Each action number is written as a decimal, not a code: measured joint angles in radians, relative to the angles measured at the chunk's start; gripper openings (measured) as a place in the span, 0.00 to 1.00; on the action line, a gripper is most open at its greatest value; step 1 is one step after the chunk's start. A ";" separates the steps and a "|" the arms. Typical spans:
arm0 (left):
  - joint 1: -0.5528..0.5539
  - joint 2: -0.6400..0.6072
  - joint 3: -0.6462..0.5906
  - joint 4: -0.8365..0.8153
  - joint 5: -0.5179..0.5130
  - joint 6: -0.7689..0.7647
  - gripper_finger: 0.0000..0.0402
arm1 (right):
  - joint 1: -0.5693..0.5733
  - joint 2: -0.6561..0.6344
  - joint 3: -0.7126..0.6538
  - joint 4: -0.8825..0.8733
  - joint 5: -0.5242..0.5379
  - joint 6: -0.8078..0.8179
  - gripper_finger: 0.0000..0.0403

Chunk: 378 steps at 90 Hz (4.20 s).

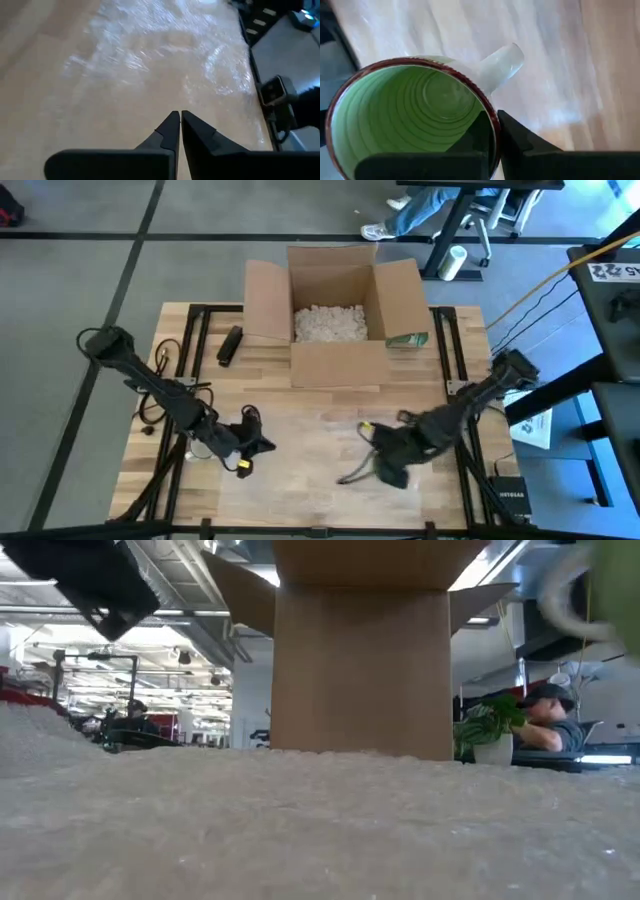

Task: Wrap mug
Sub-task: Wrap the green mug with bubble wrap

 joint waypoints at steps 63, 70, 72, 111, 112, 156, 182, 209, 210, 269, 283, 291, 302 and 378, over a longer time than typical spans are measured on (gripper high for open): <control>-0.111 -0.038 -0.003 -0.103 -0.089 -0.014 0.00 | -0.191 0.482 0.492 0.007 -0.026 -0.361 0.00; -0.119 -0.038 -0.003 -0.103 -0.091 -0.022 0.00 | -0.191 0.482 0.492 0.027 -0.026 -0.363 0.00; -0.120 -0.038 -0.003 -0.103 -0.093 -0.023 0.00 | -0.191 0.482 0.492 0.035 -0.026 -0.364 0.00; -0.121 -0.038 -0.003 -0.088 -0.095 -0.050 0.00 | -0.191 0.482 0.492 0.051 0.000 -0.379 0.01; -0.121 -0.038 -0.003 -0.088 -0.095 -0.054 0.00 | -0.191 0.482 0.492 0.051 0.000 -0.380 0.01; -0.144 -0.037 -0.003 -0.088 -0.095 -0.106 0.00 | -0.191 0.496 0.492 0.058 0.021 -0.389 0.21; -0.144 -0.037 -0.003 -0.089 -0.095 -0.108 0.00 | -0.193 0.492 0.492 0.027 0.045 -0.416 0.21; -0.144 -0.037 -0.003 -0.095 -0.098 -0.106 0.00 | -0.191 0.475 0.493 -0.027 0.129 -0.428 0.21; -0.144 -0.037 -0.003 -0.095 -0.100 -0.106 0.00 | -0.191 0.473 0.494 -0.025 0.133 -0.429 0.21; -0.176 -0.037 -0.003 -0.135 -0.139 -0.133 0.00 | -0.057 0.125 0.311 0.030 0.389 -0.305 0.21; -0.213 -0.037 -0.004 -0.148 -0.190 -0.161 0.00 | 0.068 -0.022 0.027 0.145 0.457 -0.078 0.21; -0.230 -0.037 -0.004 -0.148 -0.206 -0.169 0.00 | 0.167 -0.125 -0.148 0.233 0.506 0.091 0.21; -0.239 -0.037 -0.004 -0.148 -0.216 -0.184 0.00 | 0.311 -0.254 -0.369 0.352 0.619 0.322 0.21; 0.373 -0.048 -0.140 0.183 0.183 0.274 0.00 | 0.465 -1.036 -1.144 0.476 0.729 0.579 0.21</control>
